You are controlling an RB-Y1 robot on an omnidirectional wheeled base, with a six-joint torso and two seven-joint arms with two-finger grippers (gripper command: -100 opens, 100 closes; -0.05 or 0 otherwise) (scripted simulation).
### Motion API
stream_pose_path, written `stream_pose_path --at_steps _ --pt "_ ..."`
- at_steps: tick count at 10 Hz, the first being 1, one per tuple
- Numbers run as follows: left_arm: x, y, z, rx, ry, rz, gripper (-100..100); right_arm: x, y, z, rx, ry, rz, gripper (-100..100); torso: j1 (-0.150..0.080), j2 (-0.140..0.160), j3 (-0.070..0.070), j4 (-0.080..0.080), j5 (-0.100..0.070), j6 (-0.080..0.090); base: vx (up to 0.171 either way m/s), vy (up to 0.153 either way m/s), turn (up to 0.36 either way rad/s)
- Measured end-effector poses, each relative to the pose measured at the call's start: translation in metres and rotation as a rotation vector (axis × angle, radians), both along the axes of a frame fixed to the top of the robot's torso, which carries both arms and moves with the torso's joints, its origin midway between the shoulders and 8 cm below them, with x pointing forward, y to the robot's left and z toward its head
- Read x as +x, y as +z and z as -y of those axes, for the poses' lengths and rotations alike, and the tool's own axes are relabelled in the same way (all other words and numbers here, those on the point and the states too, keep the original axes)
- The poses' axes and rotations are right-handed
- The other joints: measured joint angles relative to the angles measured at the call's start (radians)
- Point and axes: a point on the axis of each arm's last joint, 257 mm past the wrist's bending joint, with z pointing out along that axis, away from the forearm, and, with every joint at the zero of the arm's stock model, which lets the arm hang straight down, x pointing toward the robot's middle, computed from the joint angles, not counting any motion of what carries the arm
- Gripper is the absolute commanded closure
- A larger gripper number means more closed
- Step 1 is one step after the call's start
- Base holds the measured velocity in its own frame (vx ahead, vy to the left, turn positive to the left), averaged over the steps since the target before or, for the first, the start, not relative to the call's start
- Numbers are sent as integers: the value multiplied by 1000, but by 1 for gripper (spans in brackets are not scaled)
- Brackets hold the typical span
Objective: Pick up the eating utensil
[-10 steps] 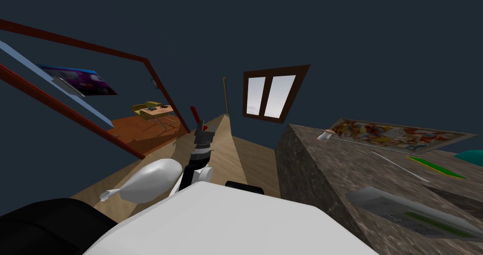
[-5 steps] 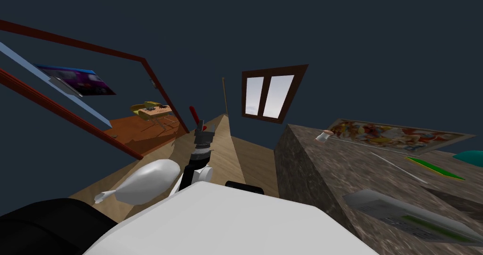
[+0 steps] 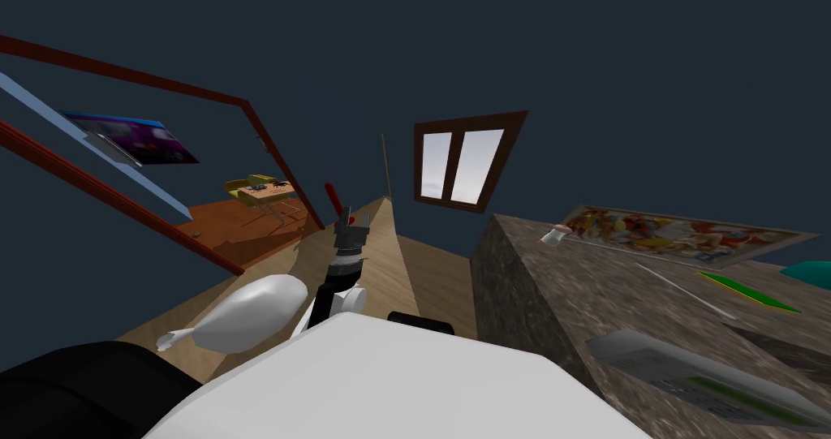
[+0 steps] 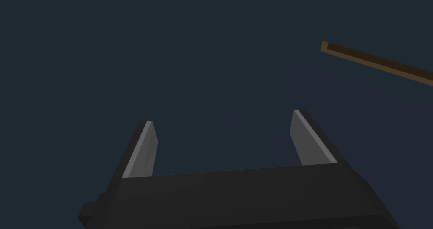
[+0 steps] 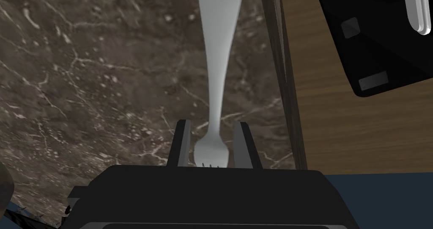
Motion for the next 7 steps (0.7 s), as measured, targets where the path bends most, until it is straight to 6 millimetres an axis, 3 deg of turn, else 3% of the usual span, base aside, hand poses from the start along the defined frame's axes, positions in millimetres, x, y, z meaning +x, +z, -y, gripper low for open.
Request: stream_pose_path --at_steps 7 --pt "0 0 0 0 0 0 0 -9 12 -38 -18 -19 -4 100 0 -1 -1 -1 1 -2 24 -55 0"
